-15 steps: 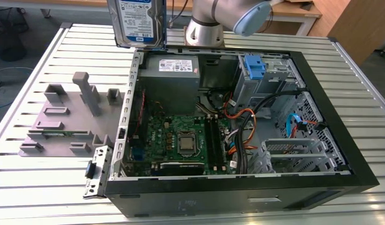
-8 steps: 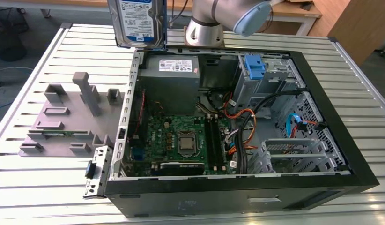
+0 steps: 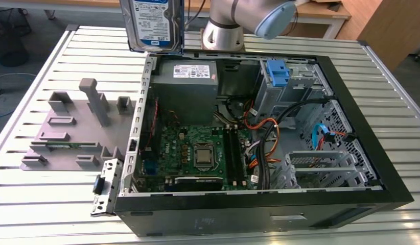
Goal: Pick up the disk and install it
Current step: 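Pick up the disk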
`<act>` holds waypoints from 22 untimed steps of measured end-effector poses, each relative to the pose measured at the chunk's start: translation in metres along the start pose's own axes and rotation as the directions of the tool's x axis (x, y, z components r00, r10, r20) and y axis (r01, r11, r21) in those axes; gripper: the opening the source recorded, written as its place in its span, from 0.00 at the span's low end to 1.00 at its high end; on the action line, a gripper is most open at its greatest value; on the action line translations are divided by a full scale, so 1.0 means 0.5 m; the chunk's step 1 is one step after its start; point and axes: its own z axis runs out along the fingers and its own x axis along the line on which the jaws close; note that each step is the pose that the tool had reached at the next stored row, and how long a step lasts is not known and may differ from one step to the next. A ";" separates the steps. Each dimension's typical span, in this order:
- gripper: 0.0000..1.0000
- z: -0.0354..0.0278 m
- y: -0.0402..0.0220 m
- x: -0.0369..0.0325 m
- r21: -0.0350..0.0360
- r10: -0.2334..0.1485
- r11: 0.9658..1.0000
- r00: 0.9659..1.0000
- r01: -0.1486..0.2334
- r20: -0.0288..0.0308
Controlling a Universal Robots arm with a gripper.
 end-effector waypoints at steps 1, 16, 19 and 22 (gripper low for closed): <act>0.35 0.000 -0.002 0.000 0.000 0.000 1.000 1.000 0.000 0.000; 0.35 -0.001 -0.034 -0.002 0.000 0.000 1.000 1.000 0.000 0.000; 0.35 -0.001 -0.042 -0.002 0.000 0.000 1.000 1.000 0.000 0.000; 0.35 -0.001 -0.050 -0.002 0.000 0.000 1.000 1.000 0.000 0.000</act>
